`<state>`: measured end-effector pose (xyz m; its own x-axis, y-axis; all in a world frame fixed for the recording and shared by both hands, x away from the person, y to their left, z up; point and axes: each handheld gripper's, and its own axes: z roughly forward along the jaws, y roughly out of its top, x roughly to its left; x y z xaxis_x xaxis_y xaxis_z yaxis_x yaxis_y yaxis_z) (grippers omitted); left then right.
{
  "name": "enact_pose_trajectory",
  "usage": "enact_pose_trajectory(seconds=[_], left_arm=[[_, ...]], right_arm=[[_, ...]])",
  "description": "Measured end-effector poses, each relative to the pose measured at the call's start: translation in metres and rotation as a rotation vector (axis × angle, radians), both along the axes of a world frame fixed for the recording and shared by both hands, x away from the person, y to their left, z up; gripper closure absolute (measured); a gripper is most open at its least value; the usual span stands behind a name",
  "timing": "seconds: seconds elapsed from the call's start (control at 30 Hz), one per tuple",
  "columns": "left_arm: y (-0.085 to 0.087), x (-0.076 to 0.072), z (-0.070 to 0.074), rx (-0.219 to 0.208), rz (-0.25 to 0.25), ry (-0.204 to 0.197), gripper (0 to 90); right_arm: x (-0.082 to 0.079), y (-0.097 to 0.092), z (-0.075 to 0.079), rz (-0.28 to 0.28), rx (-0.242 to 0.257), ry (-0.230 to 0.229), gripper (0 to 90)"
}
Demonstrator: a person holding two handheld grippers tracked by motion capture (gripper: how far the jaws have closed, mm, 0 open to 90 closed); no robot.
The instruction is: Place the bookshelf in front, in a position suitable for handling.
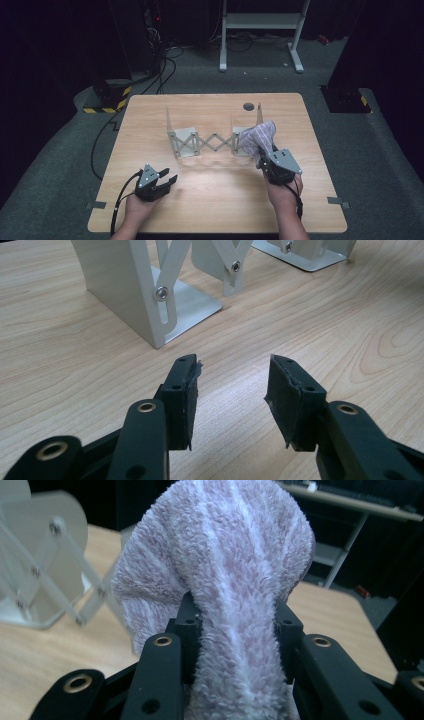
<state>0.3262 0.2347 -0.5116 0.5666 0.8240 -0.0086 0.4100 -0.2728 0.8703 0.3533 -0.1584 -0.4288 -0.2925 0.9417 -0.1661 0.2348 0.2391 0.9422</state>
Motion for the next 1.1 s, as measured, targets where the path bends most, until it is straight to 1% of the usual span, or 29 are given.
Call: enact_pose_trajectory(seconds=[0.07, 0.1, 0.2, 0.23, 0.27, 0.3, 0.37, 0.5, 0.53, 0.63, 0.7, 0.8, 0.87, 0.93, 1.03, 1.07, 1.1], left_arm=[[0.000, 0.000, 0.000, 0.000, -0.006, -0.004, 54.9], [0.000, 0.000, 0.000, 0.001, -0.007, -0.006, 54.8], [0.000, 0.000, 0.000, 0.000, -0.008, -0.006, 54.6], [-0.001, 0.000, 0.000, 0.000, -0.011, -0.005, 54.4], [-0.001, 0.000, 0.000, -0.001, -0.011, -0.005, 54.3], [-0.001, -0.001, 0.000, 0.003, -0.014, -0.006, 54.2], [-0.002, -0.001, 0.000, 0.005, -0.019, -0.006, 54.1], [-0.004, -0.001, -0.001, 0.010, -0.026, -0.003, 54.1], [-0.005, 0.000, -0.002, 0.010, -0.025, -0.002, 54.1], [-0.006, 0.000, -0.002, 0.017, -0.032, 0.000, 54.0], [-0.007, 0.000, -0.003, 0.020, -0.034, 0.000, 54.0], [-0.008, 0.000, -0.003, 0.025, -0.040, 0.003, 53.9], [-0.008, 0.000, -0.004, 0.027, -0.041, 0.003, 53.7], [-0.009, 0.000, -0.004, 0.027, -0.042, 0.003, 53.7], [-0.008, -0.001, -0.003, 0.031, -0.044, -0.001, 53.2], [-0.008, -0.001, -0.003, 0.032, -0.044, -0.001, 52.7], [-0.008, -0.001, -0.003, 0.032, -0.044, -0.002, 52.3]], right_arm=[[0.003, 0.000, 0.002, -0.006, 0.009, -0.001, 66.8], [0.004, 0.000, 0.000, -0.008, 0.015, 0.009, 66.8], [0.005, -0.001, -0.012, -0.013, 0.023, 0.040, 66.8], [0.005, 0.000, -0.017, -0.013, 0.019, 0.053, 66.9], [0.006, 0.000, -0.024, -0.011, 0.000, 0.072, 66.9], [0.006, 0.000, -0.027, -0.011, -0.007, 0.080, 67.0], [0.007, -0.001, -0.036, -0.016, -0.013, 0.104, 67.2], [0.010, -0.001, -0.049, -0.011, -0.036, 0.157, 67.5], [0.012, -0.002, -0.052, -0.011, -0.042, 0.178, 67.7], [0.019, -0.002, -0.066, -0.002, -0.064, 0.267, 67.7], [0.025, -0.002, -0.073, 0.005, -0.071, 0.333, 67.5], [0.030, -0.003, -0.080, 0.006, -0.080, 0.370, 67.3], [0.031, -0.004, -0.081, 0.007, -0.079, 0.371, 67.2], [0.029, -0.004, -0.079, 0.008, -0.079, 0.357, 67.1], [0.023, -0.004, -0.072, 0.013, -0.072, 0.302, 67.1], [0.020, -0.004, -0.066, 0.010, -0.065, 0.271, 67.0], [0.018, -0.003, -0.062, 0.010, -0.060, 0.248, 67.0]])
